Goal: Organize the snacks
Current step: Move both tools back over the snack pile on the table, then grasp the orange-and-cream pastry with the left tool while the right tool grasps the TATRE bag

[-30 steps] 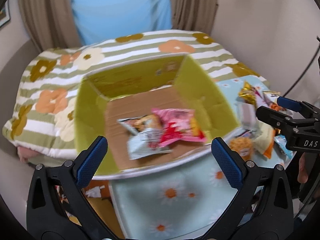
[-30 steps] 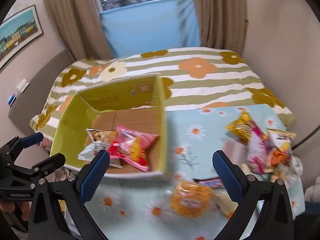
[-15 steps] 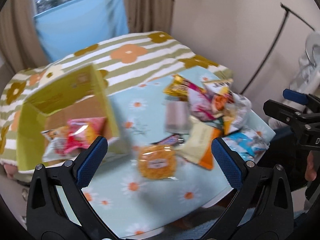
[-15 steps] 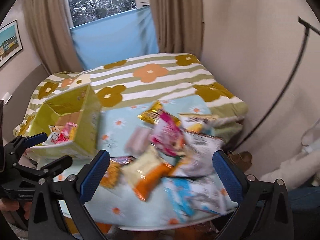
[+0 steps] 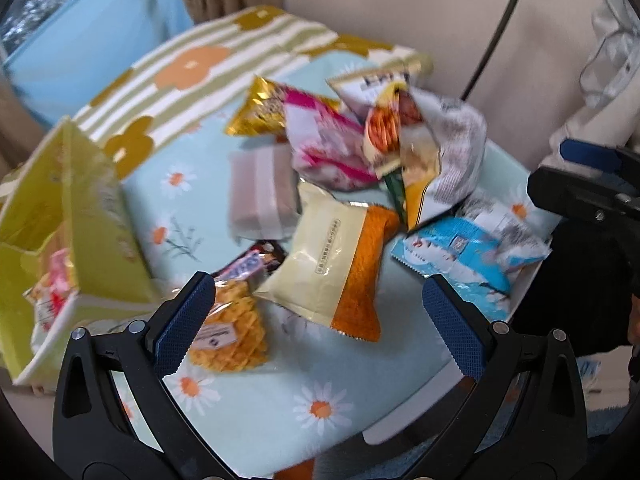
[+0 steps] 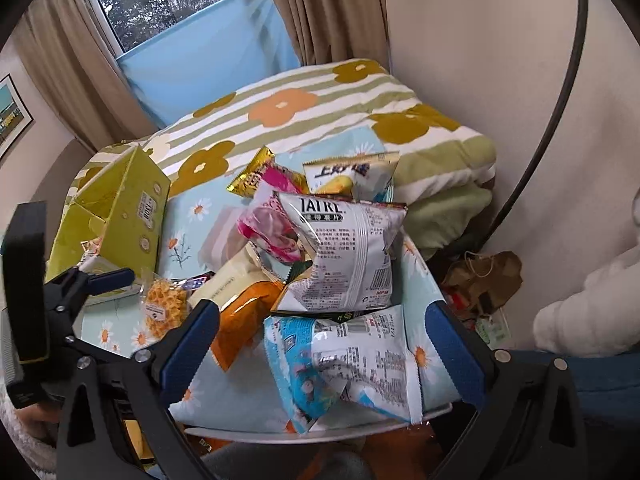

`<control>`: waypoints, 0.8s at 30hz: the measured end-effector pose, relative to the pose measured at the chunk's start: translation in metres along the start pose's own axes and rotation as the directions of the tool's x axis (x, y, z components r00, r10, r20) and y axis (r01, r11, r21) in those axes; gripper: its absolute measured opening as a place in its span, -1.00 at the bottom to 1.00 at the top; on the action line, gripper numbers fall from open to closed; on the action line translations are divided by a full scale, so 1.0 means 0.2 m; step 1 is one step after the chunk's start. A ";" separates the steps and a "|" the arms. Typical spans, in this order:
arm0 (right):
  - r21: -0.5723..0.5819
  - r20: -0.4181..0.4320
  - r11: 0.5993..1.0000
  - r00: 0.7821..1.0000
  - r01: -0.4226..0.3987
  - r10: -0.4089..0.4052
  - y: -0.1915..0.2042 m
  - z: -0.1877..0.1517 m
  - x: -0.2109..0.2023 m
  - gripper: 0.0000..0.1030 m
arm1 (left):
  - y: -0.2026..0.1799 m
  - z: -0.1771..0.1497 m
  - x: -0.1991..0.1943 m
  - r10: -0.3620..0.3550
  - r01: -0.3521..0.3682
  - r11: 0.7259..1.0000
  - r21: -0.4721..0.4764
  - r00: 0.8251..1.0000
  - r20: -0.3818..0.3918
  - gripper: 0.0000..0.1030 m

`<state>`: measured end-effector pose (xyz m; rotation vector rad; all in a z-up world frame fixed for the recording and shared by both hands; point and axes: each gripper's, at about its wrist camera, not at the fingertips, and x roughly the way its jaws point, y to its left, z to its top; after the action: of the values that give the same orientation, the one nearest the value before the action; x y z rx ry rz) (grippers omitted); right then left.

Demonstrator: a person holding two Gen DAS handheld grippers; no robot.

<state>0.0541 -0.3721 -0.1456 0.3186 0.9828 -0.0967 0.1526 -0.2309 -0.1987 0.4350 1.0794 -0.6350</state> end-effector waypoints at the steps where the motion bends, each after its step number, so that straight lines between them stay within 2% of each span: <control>1: 0.003 -0.004 1.000 1.000 0.001 -0.001 0.00 0.00 0.04 0.99 | 0.00 0.01 0.04 -0.009 0.009 1.000 0.011 1.000 -0.015 0.99; 7: 0.062 -0.017 0.998 1.000 -0.003 0.004 -0.05 0.00 0.17 0.99 | -0.01 0.03 0.25 -0.032 0.039 0.997 0.072 0.995 -0.093 0.79; 10: 0.093 -0.031 0.996 0.999 -0.005 0.008 -0.06 0.00 0.21 0.99 | -0.01 0.04 0.32 -0.063 0.073 0.994 0.079 0.990 -0.124 0.57; 12: 0.108 -0.041 0.994 0.999 0.007 -0.003 -0.07 0.01 0.23 0.99 | -0.01 0.05 0.36 -0.073 0.087 0.992 0.092 0.988 -0.138 0.54; 16: 0.128 -0.048 0.992 0.999 0.023 -0.017 -0.09 0.02 0.27 0.99 | -0.04 0.07 0.40 -0.082 0.101 0.987 0.123 0.985 -0.153 0.51; 18: 0.131 -0.050 0.991 0.999 0.026 -0.020 -0.10 0.04 0.28 0.99 | -0.05 0.07 0.41 -0.070 0.091 0.987 0.135 0.985 -0.158 0.39; 24: 0.143 -0.048 0.989 0.999 0.033 -0.026 -0.11 0.06 0.32 0.98 | -0.05 0.08 0.40 -0.081 0.104 0.986 0.132 0.983 -0.168 0.23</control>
<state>0.0944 -0.3925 -0.1970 0.4406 1.0286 -0.1883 0.1837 -0.2689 -0.2657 0.5680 1.2189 -0.7710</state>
